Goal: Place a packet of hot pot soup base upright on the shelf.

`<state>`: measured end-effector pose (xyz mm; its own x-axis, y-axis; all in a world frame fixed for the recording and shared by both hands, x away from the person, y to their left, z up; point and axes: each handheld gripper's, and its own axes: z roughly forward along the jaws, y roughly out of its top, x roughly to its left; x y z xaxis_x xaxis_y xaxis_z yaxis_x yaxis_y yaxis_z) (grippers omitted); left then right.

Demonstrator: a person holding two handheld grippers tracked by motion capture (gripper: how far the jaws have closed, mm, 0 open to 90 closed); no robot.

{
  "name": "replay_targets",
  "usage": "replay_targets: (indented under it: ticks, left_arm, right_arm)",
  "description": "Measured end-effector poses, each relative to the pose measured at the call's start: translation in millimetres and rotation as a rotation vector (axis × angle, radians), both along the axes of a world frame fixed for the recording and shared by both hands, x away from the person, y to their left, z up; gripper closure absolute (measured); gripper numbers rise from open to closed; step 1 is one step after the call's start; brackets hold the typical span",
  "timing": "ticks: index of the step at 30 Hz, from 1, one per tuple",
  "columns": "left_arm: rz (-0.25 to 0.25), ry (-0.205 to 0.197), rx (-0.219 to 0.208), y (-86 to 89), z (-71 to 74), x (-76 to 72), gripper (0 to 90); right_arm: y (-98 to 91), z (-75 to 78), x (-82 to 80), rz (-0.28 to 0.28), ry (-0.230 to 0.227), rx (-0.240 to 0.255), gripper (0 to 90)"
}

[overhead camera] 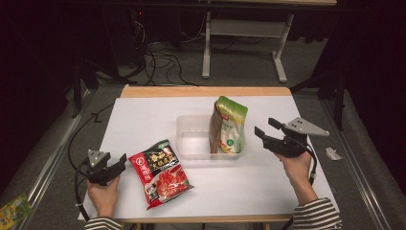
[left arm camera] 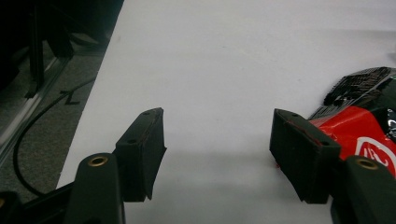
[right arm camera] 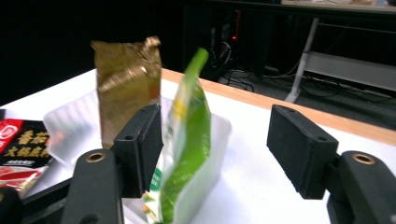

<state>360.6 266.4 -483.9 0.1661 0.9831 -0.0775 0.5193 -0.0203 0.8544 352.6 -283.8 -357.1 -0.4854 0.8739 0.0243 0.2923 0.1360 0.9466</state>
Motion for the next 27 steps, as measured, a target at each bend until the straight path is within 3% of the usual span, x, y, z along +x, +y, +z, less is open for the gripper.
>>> replay_targets:
  ticks: [4,8,16,20,27]
  left_arm:
    - [-0.004,-0.004,0.002,0.0,0.2,-0.7,36.0]
    - [-0.008,-0.008,0.008,-0.9,0.4,-1.2,35.9]
    - [-0.024,-0.013,0.009,-0.9,0.7,-1.4,39.4]
    - [-0.024,-0.012,0.004,-0.5,0.6,-1.0,39.0]
    - [-0.030,-0.029,-0.063,6.2,1.3,-2.5,38.9]
  right_arm:
    - [-11.1,-15.2,-5.3,-0.044,0.003,0.024,34.7]
    - [-20.3,-31.6,-11.0,-0.069,0.016,0.001,33.6]
    - [-36.3,-65.4,-18.0,-0.128,0.085,0.040,33.2]
    - [-41.8,-83.2,-17.9,-0.158,0.116,0.023,33.6]
    - [-48.0,-103.6,-16.4,-0.180,0.143,-0.022,35.2]
